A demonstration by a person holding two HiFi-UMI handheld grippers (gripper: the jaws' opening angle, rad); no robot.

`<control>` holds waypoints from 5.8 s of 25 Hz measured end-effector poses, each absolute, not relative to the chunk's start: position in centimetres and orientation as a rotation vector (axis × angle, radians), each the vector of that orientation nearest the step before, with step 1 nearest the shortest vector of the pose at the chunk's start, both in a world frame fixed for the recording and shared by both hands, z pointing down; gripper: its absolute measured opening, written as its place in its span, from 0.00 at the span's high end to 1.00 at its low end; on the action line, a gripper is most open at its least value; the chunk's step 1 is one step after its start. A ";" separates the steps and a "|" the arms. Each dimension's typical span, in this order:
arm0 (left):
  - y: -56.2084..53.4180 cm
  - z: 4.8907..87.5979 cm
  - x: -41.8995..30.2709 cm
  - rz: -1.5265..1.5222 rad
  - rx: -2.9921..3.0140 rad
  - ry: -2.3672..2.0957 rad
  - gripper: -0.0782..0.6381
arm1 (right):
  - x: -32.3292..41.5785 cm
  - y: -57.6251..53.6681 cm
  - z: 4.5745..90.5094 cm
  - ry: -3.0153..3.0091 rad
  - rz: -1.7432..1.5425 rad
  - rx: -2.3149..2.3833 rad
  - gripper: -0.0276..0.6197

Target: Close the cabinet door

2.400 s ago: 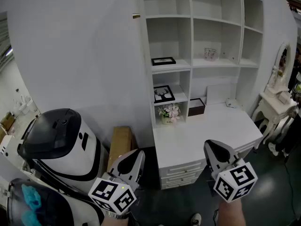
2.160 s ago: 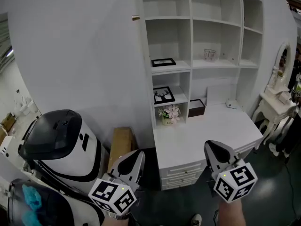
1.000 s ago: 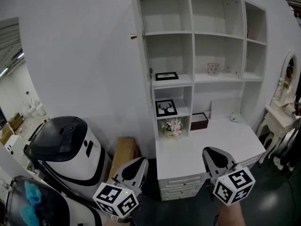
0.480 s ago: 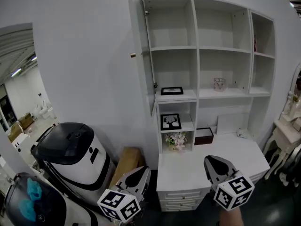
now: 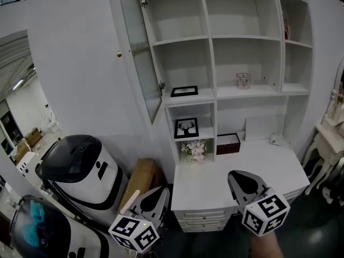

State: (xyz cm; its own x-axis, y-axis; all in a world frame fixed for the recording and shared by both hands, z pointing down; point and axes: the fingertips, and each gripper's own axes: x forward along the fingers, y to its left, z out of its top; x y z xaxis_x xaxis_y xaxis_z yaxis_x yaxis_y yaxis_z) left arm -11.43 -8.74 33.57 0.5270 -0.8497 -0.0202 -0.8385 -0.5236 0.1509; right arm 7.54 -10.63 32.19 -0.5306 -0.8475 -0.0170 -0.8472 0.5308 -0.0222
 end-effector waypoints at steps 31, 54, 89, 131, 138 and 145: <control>-10.9 31.6 -10.6 -0.177 2.616 -1.560 0.88 | 6.3 -14.2 30.2 2.789 0.000 -1.345 0.95; -19.6 33.6 -24.5 -0.185 2.509 -1.652 0.88 | -11.4 -24.2 29.4 2.854 -0.023 -1.141 0.83; -26.0 33.6 -26.0 -0.179 2.659 -1.437 0.88 | -14.7 -28.0 30.1 2.836 0.178 -1.436 0.78; -32.0 33.1 -12.9 -0.139 2.665 -1.397 0.88 | 3.6 -36.4 30.6 2.728 -0.002 -1.511 0.84; -33.4 33.4 -10.1 -0.097 2.667 -1.388 0.88 | 5.8 -39.1 30.6 2.735 -0.009 -1.479 0.84; -34.9 33.4 -8.4 -0.111 2.662 -1.411 0.88 | 6.8 -41.2 30.9 2.778 -0.017 -1.425 0.83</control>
